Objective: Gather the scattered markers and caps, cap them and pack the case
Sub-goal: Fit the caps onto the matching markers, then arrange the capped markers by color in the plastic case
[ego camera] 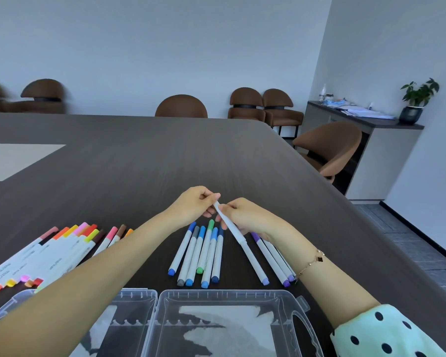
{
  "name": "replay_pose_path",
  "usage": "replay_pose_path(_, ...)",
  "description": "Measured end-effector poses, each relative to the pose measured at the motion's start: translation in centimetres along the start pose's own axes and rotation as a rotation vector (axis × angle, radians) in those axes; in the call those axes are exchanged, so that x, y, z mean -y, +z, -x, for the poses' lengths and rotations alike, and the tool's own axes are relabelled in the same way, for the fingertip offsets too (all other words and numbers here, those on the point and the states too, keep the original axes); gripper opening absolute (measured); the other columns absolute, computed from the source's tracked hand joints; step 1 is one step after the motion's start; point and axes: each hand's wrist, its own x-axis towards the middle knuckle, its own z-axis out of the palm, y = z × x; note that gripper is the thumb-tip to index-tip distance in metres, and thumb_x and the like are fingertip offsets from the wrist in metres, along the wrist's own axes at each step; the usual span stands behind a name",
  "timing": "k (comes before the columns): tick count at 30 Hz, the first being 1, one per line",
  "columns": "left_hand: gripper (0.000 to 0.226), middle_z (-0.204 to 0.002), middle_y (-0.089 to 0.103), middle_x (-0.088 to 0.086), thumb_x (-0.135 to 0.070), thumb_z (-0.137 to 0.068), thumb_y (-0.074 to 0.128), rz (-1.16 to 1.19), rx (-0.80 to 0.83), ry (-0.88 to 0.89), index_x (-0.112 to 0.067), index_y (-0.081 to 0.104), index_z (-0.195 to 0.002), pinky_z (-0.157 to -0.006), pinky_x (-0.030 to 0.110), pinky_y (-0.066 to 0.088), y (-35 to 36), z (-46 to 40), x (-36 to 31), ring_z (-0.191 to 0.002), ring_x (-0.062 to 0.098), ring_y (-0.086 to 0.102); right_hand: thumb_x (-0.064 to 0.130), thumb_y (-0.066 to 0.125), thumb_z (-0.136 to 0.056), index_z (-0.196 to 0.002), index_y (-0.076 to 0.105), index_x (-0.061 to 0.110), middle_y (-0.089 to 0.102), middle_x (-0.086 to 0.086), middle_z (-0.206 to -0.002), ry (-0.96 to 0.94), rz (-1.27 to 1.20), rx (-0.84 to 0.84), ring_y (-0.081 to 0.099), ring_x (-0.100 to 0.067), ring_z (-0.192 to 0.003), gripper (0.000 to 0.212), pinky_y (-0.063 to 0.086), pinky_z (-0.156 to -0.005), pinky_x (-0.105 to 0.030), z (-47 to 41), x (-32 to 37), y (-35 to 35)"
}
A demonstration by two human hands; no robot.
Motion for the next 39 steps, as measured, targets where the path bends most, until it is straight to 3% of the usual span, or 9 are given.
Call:
replay_pose_path(9,0.021,-0.083,0.065,0.002,-0.025,-0.097,0.049,0.002,-0.037,0.024,-0.007,0.06,-0.1,-0.07,0.017,0.052,0.4,0.0,-1.4,-0.068,0.007,0.061,0.029,0.04,-0.101,-0.089,0.062,0.012,0.062,0.0,-0.075,0.055,-0.168,-0.057,0.059,-0.007,-0.067,0.031,0.049,-0.063,-0.017,0.4,0.5,0.0)
replay_pose_path(12,0.021,-0.091,0.066,0.006,-0.023,-0.098,0.047,-0.045,0.077,-0.002,-0.007,0.059,-0.104,-0.074,0.02,0.054,0.3,0.1,-1.7,-0.072,0.007,0.063,0.027,0.042,-0.101,-0.091,0.062,0.008,0.064,-0.002,-0.068,0.112,-0.199,0.034,0.044,-0.006,-0.047,0.03,0.037,-0.05,-0.014,0.9,0.2,-0.5)
replay_pose_path(14,0.025,-0.106,0.065,0.008,-0.022,-0.099,0.046,-0.106,0.196,-0.014,-0.01,0.057,-0.116,-0.077,0.021,0.053,-0.5,0.5,-1.8,-0.084,0.009,0.062,0.026,0.044,-0.1,-0.091,0.062,0.004,0.061,0.002,-0.054,0.127,-0.118,0.076,0.035,-0.005,-0.039,0.031,0.032,-0.044,-0.015,1.3,-0.2,-0.8)
replay_pose_path(17,0.038,-0.125,0.056,0.003,-0.028,-0.099,0.045,-0.238,0.268,-0.046,-0.017,0.045,-0.135,-0.08,0.019,0.05,-2.4,1.7,-1.8,-0.103,0.012,0.059,0.028,0.046,-0.099,-0.093,0.065,0.0,0.062,-0.002,-0.056,0.205,0.028,0.077,0.045,-0.006,-0.04,0.034,0.042,-0.048,-0.015,2.2,-0.8,-0.2)
replay_pose_path(25,0.031,-0.119,0.057,-0.008,-0.031,-0.099,0.044,-0.335,0.182,-0.115,-0.022,0.054,-0.127,-0.081,0.018,0.046,-10.8,7.3,2.3,-0.103,0.007,0.055,0.032,0.047,-0.098,-0.084,0.058,0.004,0.06,-0.004,-0.052,0.225,0.38,-0.107,0.053,-0.007,-0.035,0.033,0.045,-0.043,-0.016,3.6,-0.5,0.5)
replay_pose_path(29,0.026,-0.115,0.062,-0.002,-0.027,-0.099,0.045,-0.391,0.023,-0.179,-0.017,0.06,-0.118,-0.084,0.021,0.045,-16.7,11.5,5.0,-0.106,0.013,0.058,0.035,0.042,-0.099,-0.08,0.052,0.007,0.061,-0.007,-0.06,0.213,0.566,-0.157,0.054,-0.013,-0.047,0.035,0.044,-0.048,-0.019,5.5,1.3,0.6)
replay_pose_path(32,0.026,-0.122,0.061,0.001,-0.022,-0.098,0.048,-0.453,-0.111,-0.25,-0.015,0.063,-0.117,-0.094,0.027,0.042,-20.1,14.4,7.3,-0.113,0.017,0.055,0.037,0.043,-0.097,-0.094,0.064,0.005,0.07,-0.01,-0.086,0.126,0.587,-0.126,0.057,-0.014,-0.063,0.038,0.047,-0.062,-0.024,7.3,2.9,1.8)
replay_pose_path(36,0.024,-0.122,0.062,0.001,-0.017,-0.094,0.052,-0.461,-0.186,-0.36,-0.014,0.066,-0.113,-0.098,0.027,0.04,-23.5,18.1,10.6,-0.115,0.018,0.054,0.046,0.042,-0.096,-0.104,0.06,0.03,0.061,0.019,-0.099,-0.09,0.577,0.024,0.057,-0.002,-0.092,0.025,0.037,-0.079,-0.014,11.1,5.0,6.6)
replay_pose_path(39,0.023,-0.119,0.063,0.001,-0.016,-0.092,0.055,-0.435,-0.226,-0.402,-0.014,0.066,-0.112,-0.098,0.027,0.04,-24.4,19.9,12.3,-0.114,0.019,0.055,0.046,0.044,-0.096,-0.126,0.048,0.034,0.049,0.019,-0.125,-0.237,0.567,0.116,0.047,0.002,-0.109,0.033,0.034,-0.089,-0.012,12.2,5.6,10.2)
